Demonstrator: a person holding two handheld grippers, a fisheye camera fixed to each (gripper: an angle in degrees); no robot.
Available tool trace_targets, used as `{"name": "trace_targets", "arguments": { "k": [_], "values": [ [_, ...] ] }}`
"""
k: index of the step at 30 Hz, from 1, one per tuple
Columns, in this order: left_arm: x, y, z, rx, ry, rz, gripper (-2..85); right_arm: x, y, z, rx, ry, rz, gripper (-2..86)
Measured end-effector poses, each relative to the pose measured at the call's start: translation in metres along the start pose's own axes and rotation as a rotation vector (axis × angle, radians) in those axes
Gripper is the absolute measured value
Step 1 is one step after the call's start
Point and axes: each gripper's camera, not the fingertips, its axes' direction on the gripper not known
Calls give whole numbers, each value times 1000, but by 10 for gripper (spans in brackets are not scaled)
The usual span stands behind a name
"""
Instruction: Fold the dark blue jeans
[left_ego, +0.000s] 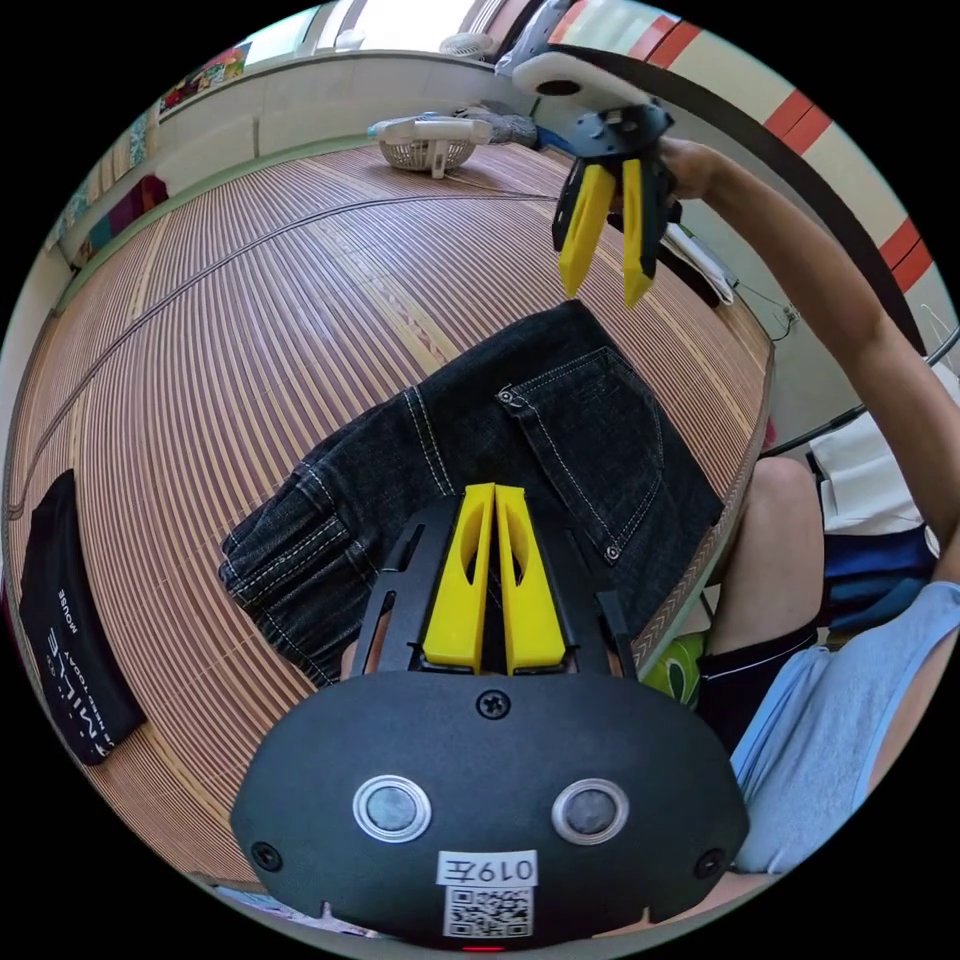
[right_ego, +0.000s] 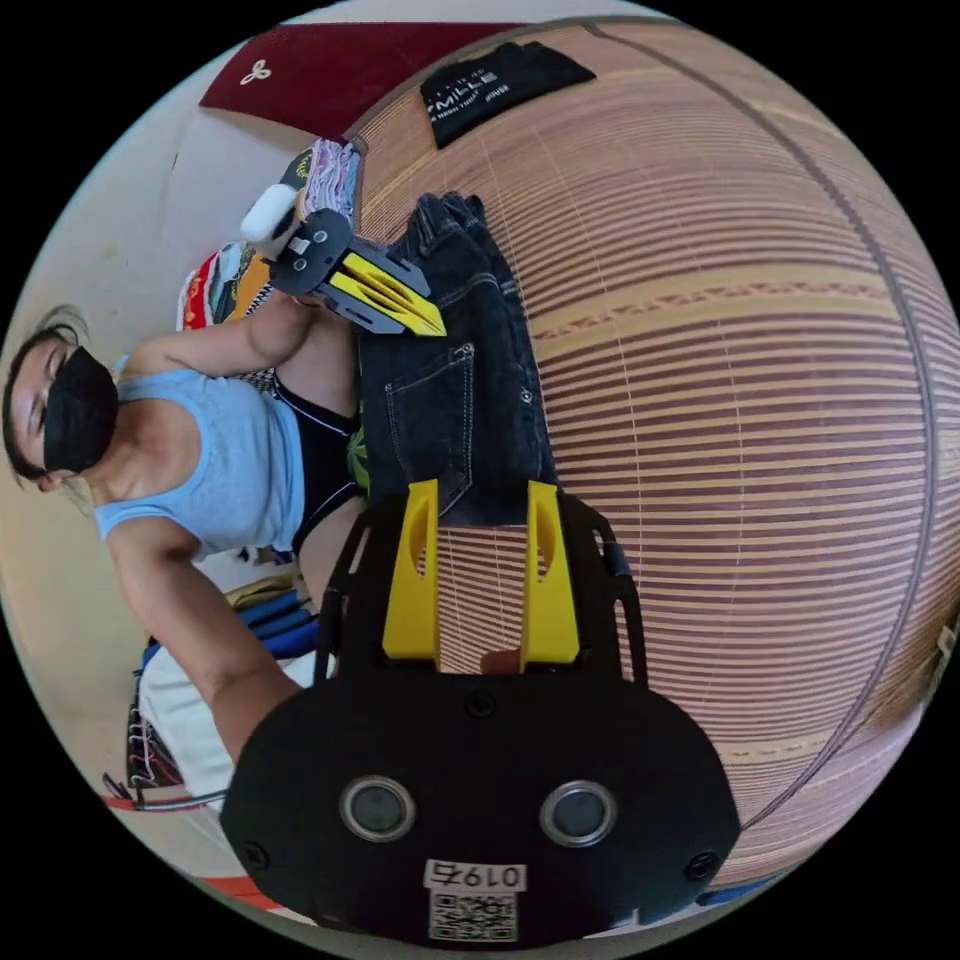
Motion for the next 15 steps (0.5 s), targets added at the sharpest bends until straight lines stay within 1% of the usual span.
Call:
{"name": "trace_targets", "arguments": {
  "k": [3,5,9,11,15],
  "values": [
    [5,-3,-1,-1,-36,19,7,42,-7,-3,-24,-86,-19,109],
    [9,-4,-1,2,-61,34,7,67,-14,-5,-36,-101,-28,128],
    [13,-6,-1,5,-81,46,7,93,-27,0,-97,-172,-73,127],
    [15,-8,0,2,-87,53,8,110,-36,15,-162,-193,-86,128],
    [20,-9,1,2,-110,72,9,130,-45,35,-225,-260,-111,133]
  ]
}}
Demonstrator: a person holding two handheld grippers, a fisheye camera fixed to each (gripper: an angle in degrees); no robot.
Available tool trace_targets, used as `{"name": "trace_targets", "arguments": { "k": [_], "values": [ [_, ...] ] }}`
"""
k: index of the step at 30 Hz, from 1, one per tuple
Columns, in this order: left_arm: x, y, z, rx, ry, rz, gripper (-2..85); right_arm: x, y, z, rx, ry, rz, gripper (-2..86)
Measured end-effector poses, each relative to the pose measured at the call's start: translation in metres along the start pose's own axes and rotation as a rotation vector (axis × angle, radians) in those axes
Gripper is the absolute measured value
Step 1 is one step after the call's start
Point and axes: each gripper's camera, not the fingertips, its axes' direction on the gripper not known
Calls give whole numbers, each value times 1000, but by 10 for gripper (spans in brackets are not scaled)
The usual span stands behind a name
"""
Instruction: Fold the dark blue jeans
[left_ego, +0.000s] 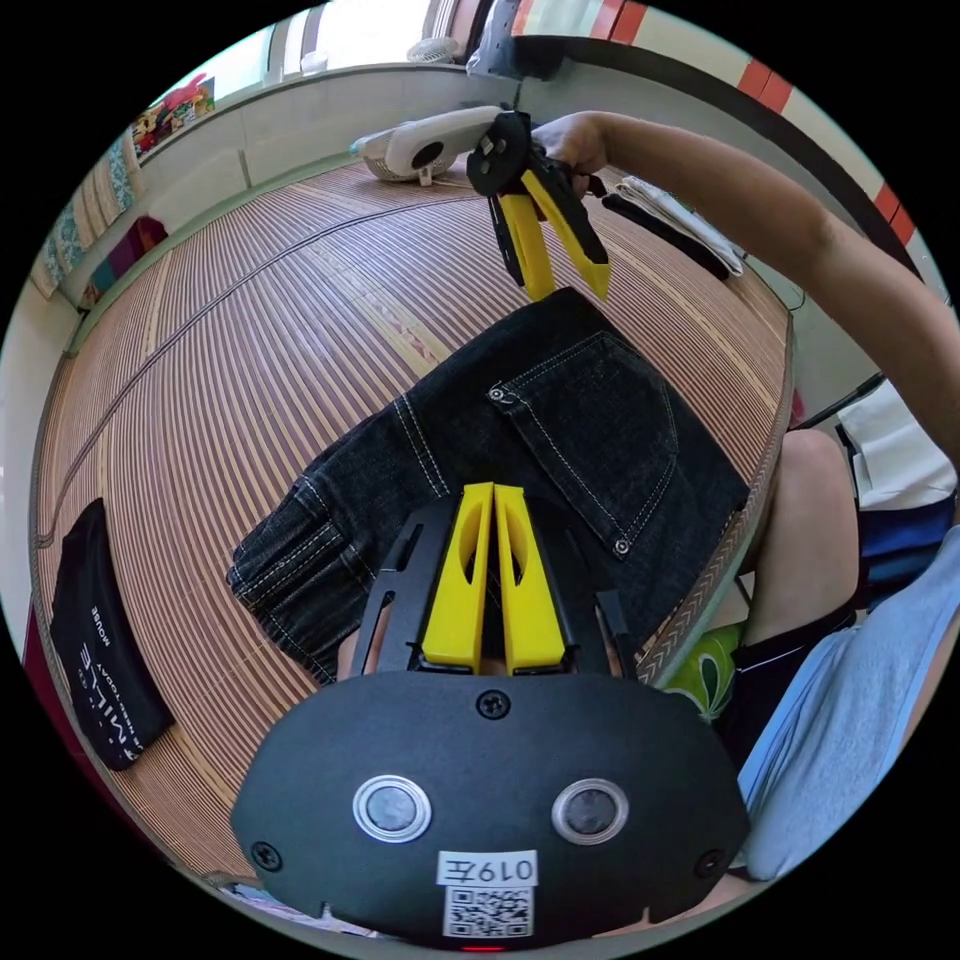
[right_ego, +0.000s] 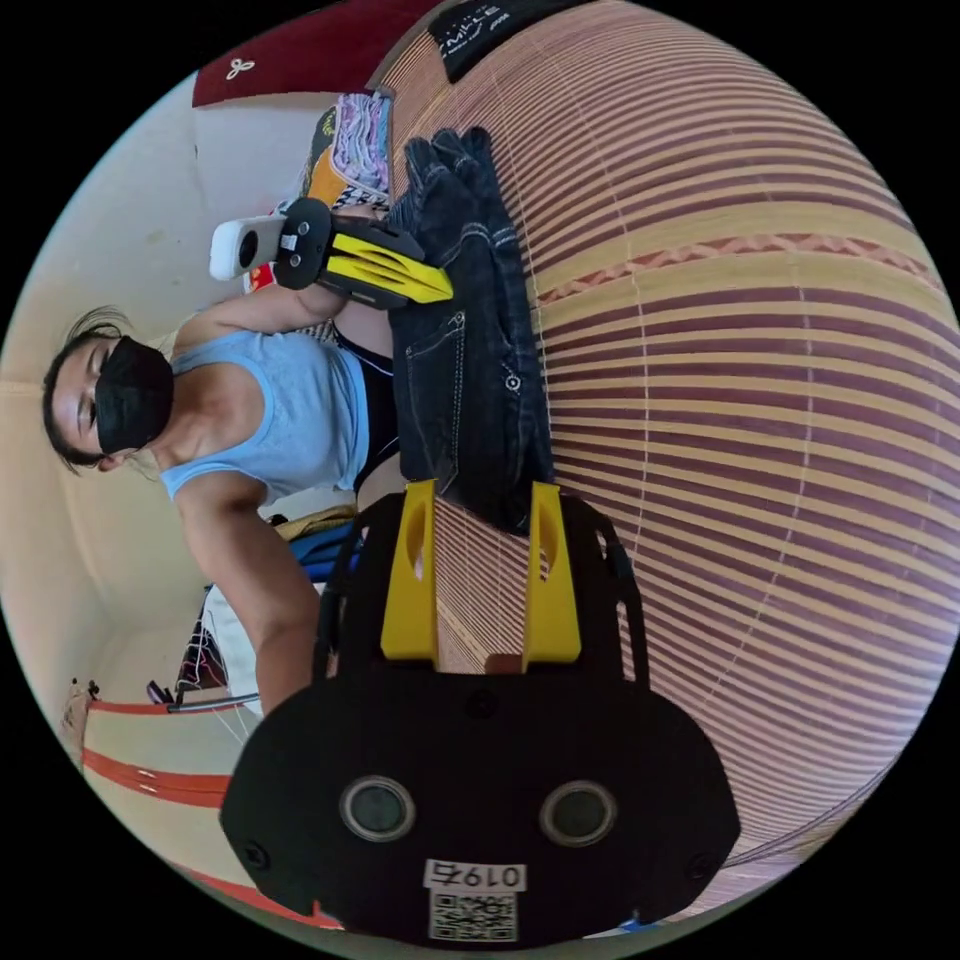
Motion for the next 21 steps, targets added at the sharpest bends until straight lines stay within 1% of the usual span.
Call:
{"name": "trace_targets", "arguments": {
  "k": [3,5,8,11,17,21],
  "values": [
    [4,-1,1,8,-5,18,9,15,0,5,-37,-30,3,126],
    [-1,-3,4,1,30,-16,9,25,-9,12,-91,-30,5,115],
    [-4,-5,5,-7,54,-37,8,23,-34,24,-129,-33,-56,120],
    [-1,-6,6,-7,37,-31,6,37,-46,47,-226,-42,-10,104],
    [-7,-9,9,-18,89,-55,5,43,-28,36,-129,-38,-5,84],
    [3,-11,10,-24,42,-23,5,44,-32,43,-131,9,6,79]
  ]
}}
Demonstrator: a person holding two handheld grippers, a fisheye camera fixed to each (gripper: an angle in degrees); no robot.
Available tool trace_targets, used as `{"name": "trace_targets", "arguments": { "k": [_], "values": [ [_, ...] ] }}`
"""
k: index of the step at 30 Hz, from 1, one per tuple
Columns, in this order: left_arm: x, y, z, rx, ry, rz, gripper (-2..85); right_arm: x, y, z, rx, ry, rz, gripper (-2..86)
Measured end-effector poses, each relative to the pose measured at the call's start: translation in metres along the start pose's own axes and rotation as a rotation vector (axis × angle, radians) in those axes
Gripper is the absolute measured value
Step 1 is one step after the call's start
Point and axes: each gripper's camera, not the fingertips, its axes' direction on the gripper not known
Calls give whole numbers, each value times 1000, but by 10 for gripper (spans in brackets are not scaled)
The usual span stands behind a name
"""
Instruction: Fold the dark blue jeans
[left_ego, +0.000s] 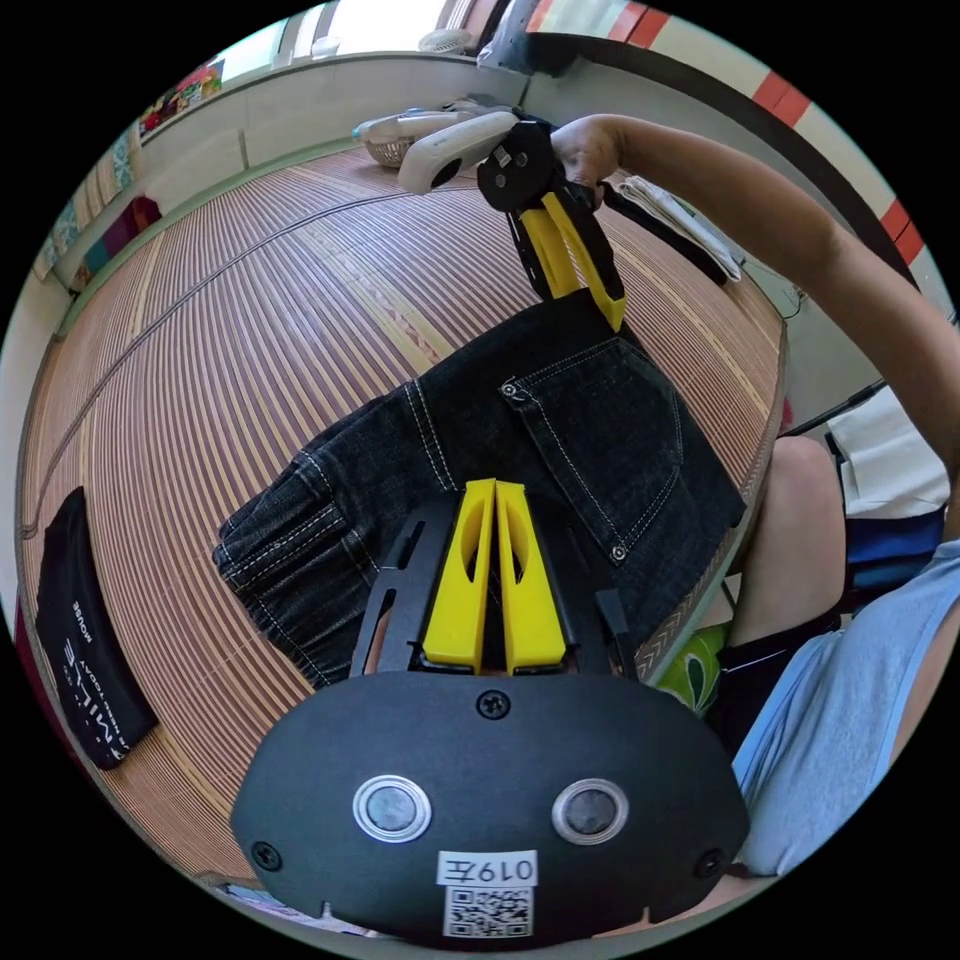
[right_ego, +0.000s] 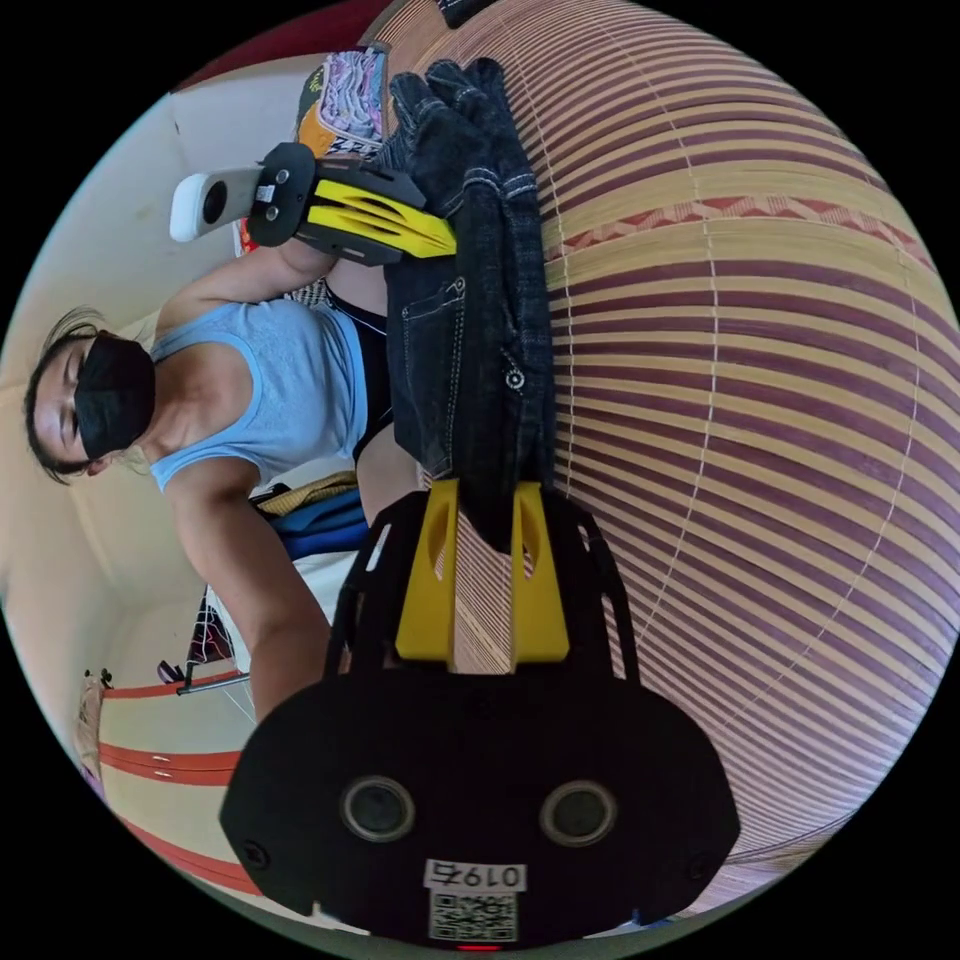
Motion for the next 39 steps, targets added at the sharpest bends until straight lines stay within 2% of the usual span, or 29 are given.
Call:
{"name": "trace_targets", "arguments": {
  "k": [10,18,27,32,39],
  "values": [
    [7,-4,7,-10,2,13,6,4,-16,5,-42,24,74,39],
    [14,-2,9,-2,-18,23,6,-23,-1,-13,118,3,20,112],
    [14,2,12,1,16,5,6,-33,19,-24,273,-52,12,91],
    [15,7,14,2,33,-1,5,-61,-17,-17,192,43,32,71],
    [19,13,18,1,35,1,4,-100,-54,-24,68,42,83,31]
  ]
}}
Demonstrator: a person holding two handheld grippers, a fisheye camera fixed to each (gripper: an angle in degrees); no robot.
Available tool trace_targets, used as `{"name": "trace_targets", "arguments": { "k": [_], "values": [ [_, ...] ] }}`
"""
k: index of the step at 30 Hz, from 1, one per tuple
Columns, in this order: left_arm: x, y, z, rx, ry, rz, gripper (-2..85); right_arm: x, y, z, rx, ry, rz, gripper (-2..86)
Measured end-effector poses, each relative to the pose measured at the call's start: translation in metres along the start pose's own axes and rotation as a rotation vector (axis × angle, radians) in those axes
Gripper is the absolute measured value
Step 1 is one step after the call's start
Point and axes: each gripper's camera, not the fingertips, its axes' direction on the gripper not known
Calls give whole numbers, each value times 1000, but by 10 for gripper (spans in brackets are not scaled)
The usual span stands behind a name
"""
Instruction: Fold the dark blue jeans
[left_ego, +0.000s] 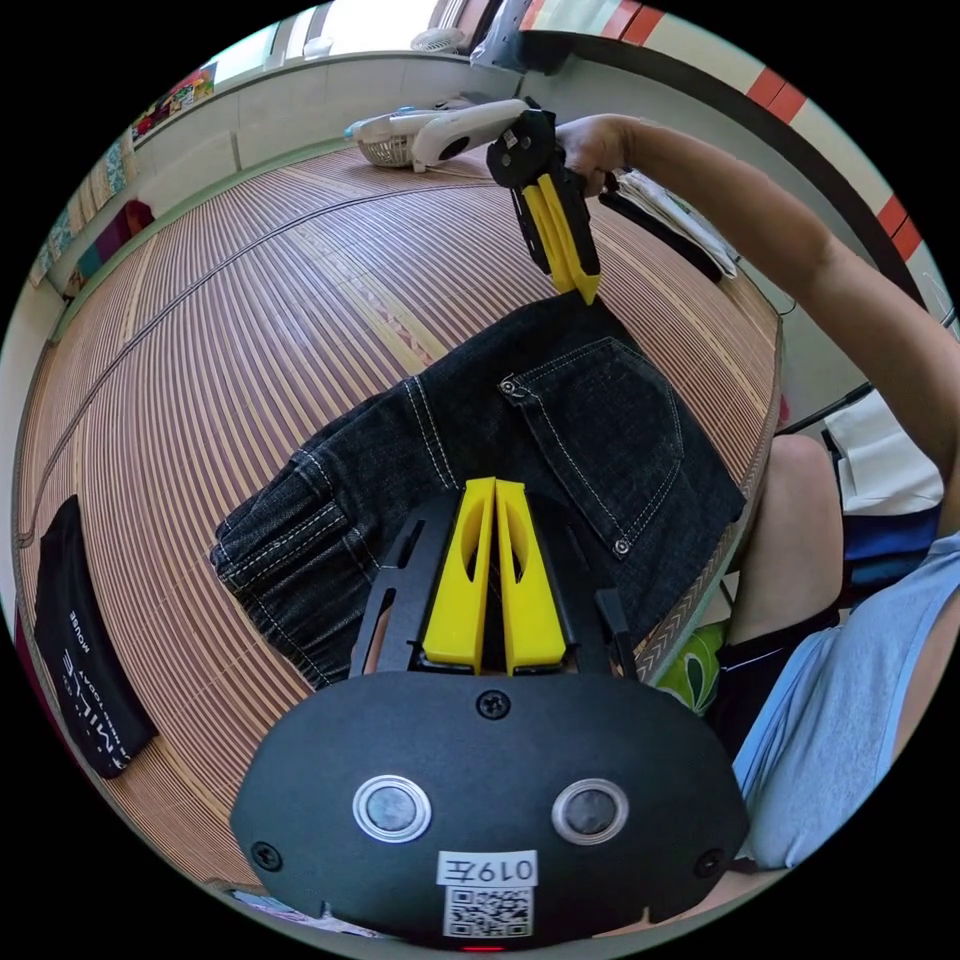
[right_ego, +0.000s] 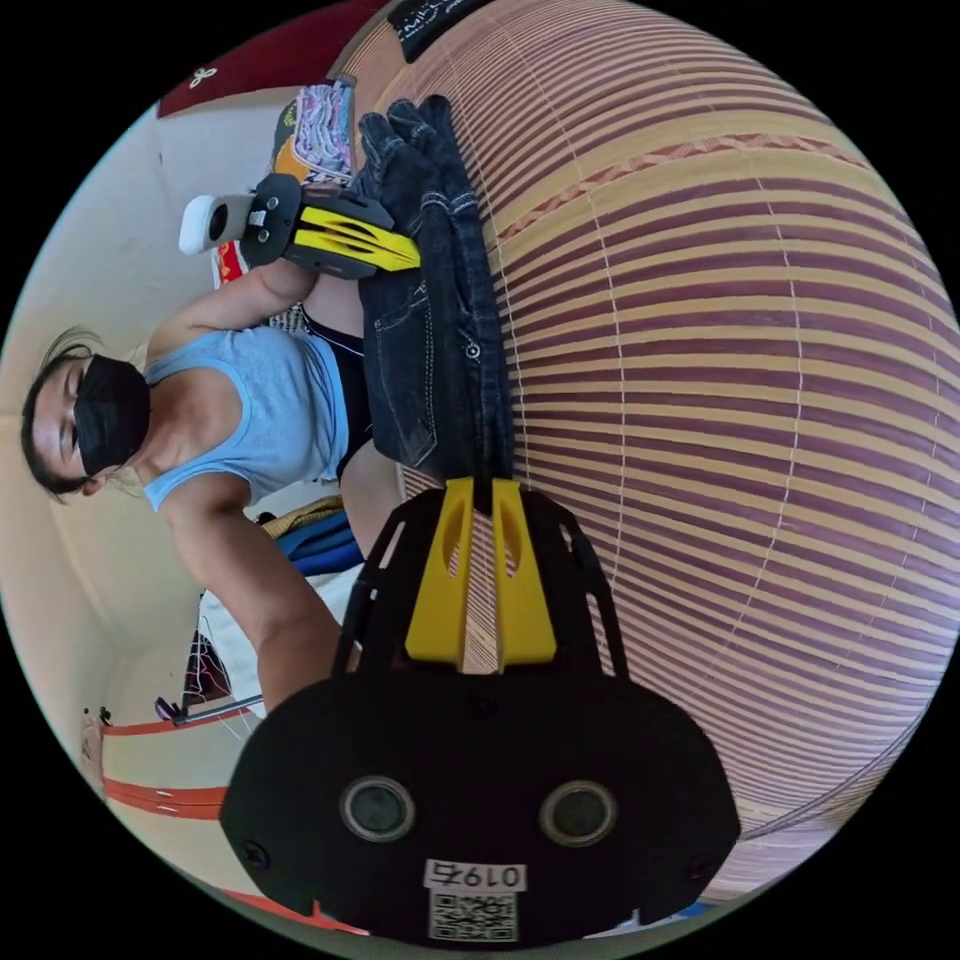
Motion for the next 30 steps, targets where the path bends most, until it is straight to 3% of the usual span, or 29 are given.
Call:
{"name": "trace_targets", "arguments": {
  "k": [6,10,12,16,17,20,25,30],
  "values": [
    [7,7,3,1,-11,5,5,-31,-25,4,-33,39,87,29],
    [11,14,4,5,-11,7,6,-80,-22,-1,42,109,94,50],
    [9,19,4,19,10,-1,6,-115,-8,-8,119,154,88,55],
    [5,29,4,34,64,-31,7,-213,50,-25,506,259,104,24],
    [9,31,3,34,50,-24,7,-250,65,-18,641,326,107,14],
    [29,40,-8,48,-62,30,7,-338,72,30,794,514,208,56],
    [52,77,-51,191,-214,33,7,-451,34,129,941,796,428,61],
    [48,124,-49,153,-133,-36,8,-509,7,193,1039,897,662,50]
  ]
}}
